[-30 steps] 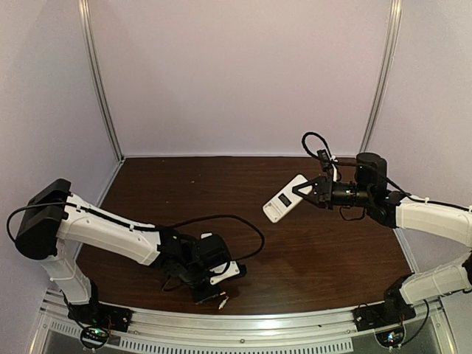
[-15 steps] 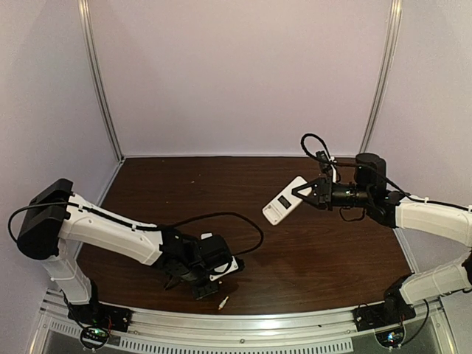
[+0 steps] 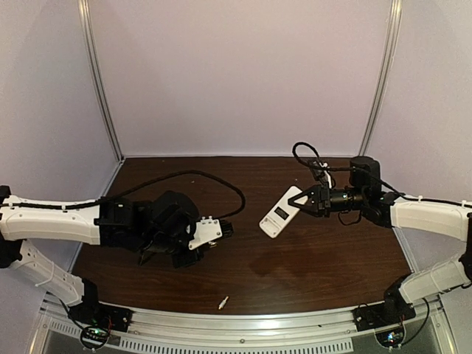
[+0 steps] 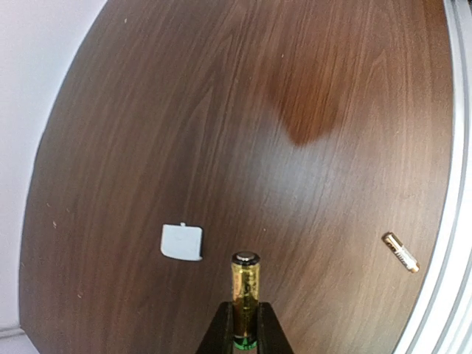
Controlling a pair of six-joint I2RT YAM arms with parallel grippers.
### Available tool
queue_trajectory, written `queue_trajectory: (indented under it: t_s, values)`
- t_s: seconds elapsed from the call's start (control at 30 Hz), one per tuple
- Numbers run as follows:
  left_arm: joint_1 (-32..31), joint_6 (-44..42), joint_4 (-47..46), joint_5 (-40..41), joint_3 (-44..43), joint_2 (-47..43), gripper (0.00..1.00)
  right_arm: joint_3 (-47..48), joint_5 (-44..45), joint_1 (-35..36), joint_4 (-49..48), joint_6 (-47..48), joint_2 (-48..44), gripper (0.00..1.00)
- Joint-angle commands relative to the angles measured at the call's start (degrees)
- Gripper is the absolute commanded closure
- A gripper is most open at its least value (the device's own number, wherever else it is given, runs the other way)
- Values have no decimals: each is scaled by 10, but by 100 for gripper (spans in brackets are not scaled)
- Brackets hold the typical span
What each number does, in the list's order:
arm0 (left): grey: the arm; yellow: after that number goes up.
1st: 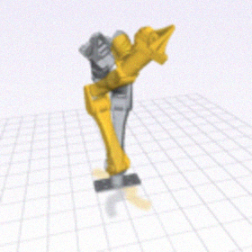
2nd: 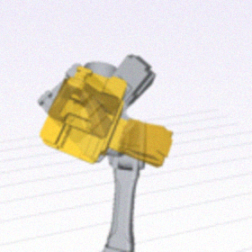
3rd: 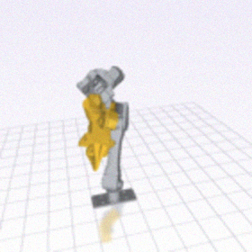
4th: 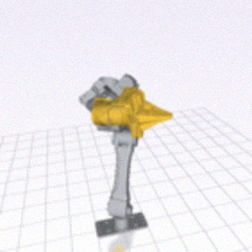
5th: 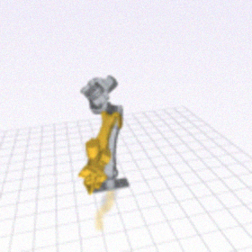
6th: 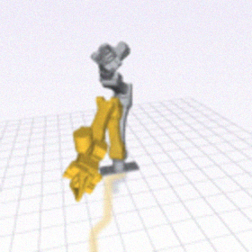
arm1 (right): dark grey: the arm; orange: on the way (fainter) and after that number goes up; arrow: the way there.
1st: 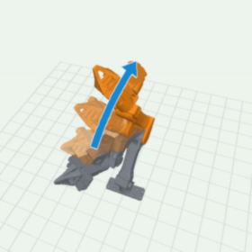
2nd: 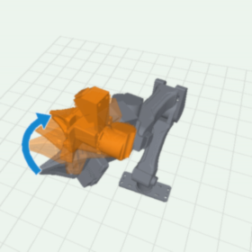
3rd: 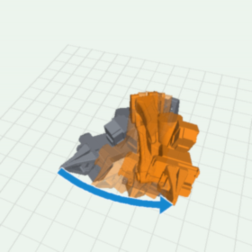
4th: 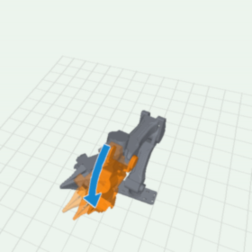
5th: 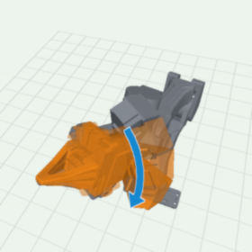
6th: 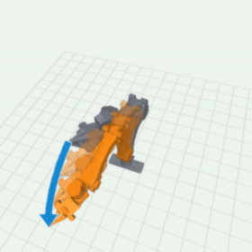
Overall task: Load the batteries into the remote control
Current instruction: Pick up the battery from the corner of the board, then place the battery in the battery compartment.
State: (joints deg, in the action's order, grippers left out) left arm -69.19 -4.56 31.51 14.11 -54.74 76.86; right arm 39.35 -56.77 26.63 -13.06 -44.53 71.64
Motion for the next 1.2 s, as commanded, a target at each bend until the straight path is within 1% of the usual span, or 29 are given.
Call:
queue_trajectory:
  t_s: [0.0,0.23,0.4,0.53,0.67,0.8,1.17]
  values:
    - [2,-134,17,-8,-38,-18,100,-4,-31,14,-16,-14,14,100]
    - [-28,-204,63,30,-98,5,100,5,-38,54,-29,-43,52,100]
    - [-57,-238,89,62,-122,29,100,6,-30,79,-76,-83,82,100]
    - [-66,-237,110,64,-148,52,100,9,-15,113,-112,-112,110,100]
    - [-82,-235,134,89,-169,79,100,5,6,141,-153,-148,134,100]
    - [-95,-230,145,100,-174,100,100,7,25,161,-161,-162,146,100]
    - [-117,-225,156,106,-191,142,100,5,47,176,-186,-190,163,100]
